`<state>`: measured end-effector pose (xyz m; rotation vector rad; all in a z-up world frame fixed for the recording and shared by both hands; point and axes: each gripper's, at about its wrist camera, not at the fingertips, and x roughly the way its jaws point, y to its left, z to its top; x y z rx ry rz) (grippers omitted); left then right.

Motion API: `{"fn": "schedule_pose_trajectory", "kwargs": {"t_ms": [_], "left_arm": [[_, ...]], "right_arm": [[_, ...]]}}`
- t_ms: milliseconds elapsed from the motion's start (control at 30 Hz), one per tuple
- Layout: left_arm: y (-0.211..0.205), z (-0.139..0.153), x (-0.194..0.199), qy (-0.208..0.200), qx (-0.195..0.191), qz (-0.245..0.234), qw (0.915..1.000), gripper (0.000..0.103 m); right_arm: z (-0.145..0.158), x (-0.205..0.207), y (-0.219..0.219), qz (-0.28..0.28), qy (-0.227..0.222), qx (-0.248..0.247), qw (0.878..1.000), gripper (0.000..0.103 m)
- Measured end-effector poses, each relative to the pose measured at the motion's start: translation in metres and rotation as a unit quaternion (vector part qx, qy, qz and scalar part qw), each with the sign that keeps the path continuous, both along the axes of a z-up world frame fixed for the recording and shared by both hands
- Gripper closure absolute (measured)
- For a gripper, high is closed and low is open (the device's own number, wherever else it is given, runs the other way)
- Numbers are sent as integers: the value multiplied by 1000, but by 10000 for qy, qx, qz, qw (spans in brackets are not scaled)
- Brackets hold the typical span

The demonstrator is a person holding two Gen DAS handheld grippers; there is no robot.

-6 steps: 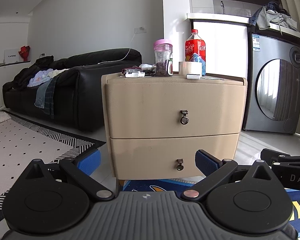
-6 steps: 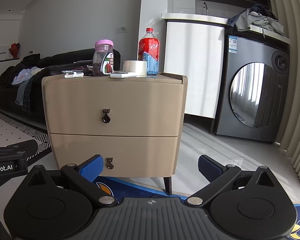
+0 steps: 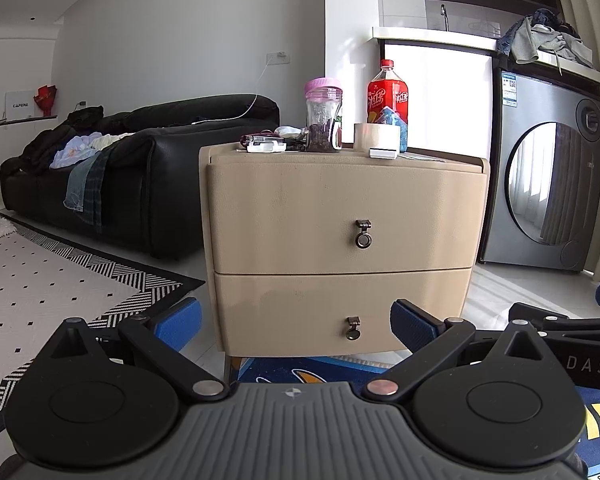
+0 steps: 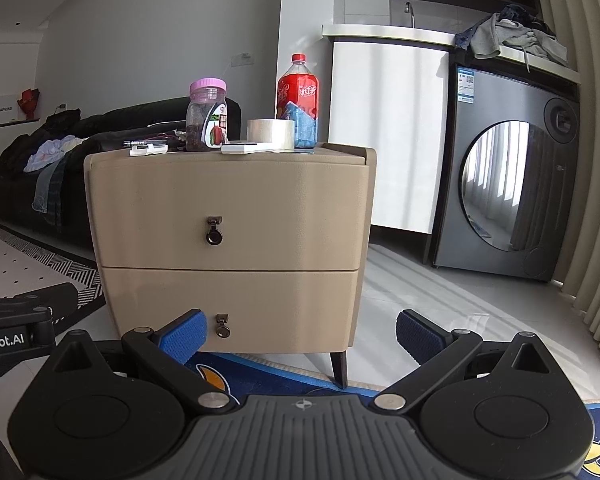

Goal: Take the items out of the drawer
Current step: 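Move both tools toward the beige nightstand's upper drawer handle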

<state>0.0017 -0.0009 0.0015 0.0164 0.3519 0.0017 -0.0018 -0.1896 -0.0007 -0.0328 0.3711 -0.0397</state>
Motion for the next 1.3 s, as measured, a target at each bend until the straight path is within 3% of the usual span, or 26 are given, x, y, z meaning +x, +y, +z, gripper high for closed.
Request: {"fn": "schedule_pose_trajectory", "kwargs": {"t_ms": [700, 900, 1300], "left_arm": [[11, 1, -6, -152, -164, 39, 9997, 0], [17, 2, -8, -218, -182, 31, 9996, 0], [33, 0, -7, -269, -274, 115, 9992, 0]], "right_arm": [[2, -5, 9, -115, -233, -179, 9995, 0], [2, -1, 15, 72, -262, -214, 9994, 0], [-3, 19, 20, 103, 25, -84, 9999, 0]]}}
